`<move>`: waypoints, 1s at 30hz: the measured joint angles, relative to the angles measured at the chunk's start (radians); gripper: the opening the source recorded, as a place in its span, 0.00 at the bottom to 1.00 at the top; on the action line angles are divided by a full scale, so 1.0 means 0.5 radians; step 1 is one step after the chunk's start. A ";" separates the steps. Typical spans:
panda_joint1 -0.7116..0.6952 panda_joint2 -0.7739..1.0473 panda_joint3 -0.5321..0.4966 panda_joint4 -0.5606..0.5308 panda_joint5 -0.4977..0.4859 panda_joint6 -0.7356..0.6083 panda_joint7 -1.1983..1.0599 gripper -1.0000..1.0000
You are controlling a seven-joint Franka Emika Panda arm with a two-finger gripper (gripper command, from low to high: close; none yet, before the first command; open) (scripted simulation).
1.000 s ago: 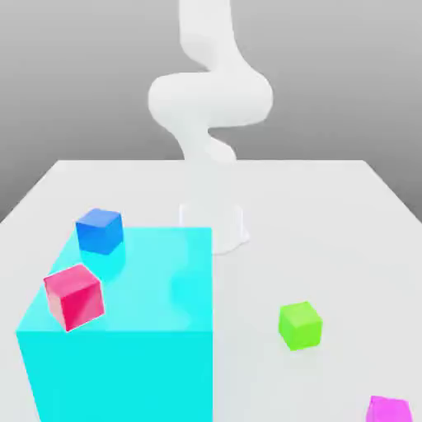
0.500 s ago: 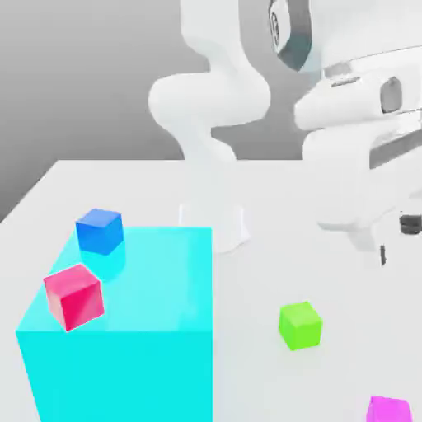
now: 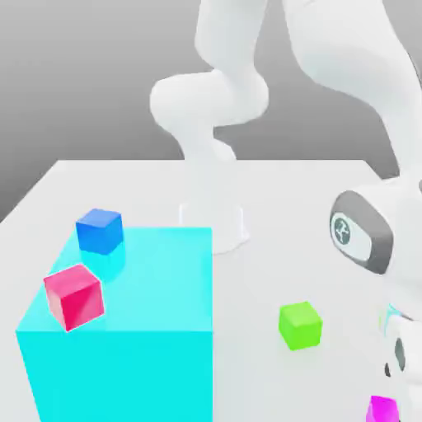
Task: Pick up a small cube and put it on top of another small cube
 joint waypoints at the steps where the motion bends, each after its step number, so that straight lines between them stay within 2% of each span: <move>1: 0.000 0.000 0.000 0.000 0.000 0.000 0.000 0.00; 7: 0.001 0.005 0.000 0.001 0.000 0.000 -0.001 0.00; 11: -0.003 -0.242 -0.007 -0.052 0.004 -0.194 0.003 0.00; 20: -0.321 -0.859 -0.434 -0.005 0.060 -0.839 0.433 0.00; 26: -0.817 -1.243 -0.642 0.028 -0.032 -1.264 0.840 0.00; 29: -0.812 -1.207 -0.639 -0.080 -0.013 -1.128 0.868 0.00; 30: -0.810 -1.179 -0.643 -0.123 -0.003 -1.058 0.863 1.00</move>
